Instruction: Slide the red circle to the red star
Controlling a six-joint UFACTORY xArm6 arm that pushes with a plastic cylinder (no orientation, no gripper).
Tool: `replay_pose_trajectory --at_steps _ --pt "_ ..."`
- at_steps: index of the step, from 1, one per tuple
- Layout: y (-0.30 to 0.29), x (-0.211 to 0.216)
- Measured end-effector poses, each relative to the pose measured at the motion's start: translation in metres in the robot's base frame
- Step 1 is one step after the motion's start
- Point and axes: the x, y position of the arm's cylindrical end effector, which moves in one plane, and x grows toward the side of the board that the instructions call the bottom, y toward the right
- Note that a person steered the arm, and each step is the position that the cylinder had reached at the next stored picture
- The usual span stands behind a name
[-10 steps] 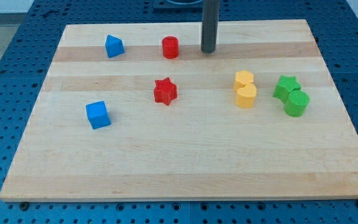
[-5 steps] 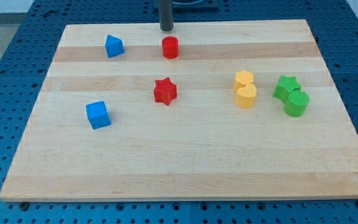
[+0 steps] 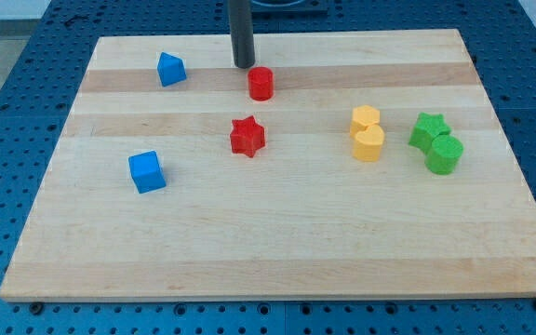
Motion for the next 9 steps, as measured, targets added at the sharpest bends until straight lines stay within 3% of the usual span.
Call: replay_pose_trajectory --at_steps 2,7,8,9 --pt "0.026 0.004" --pt "0.007 0.097" --pt "0.007 0.092" --pt "0.008 0.048"
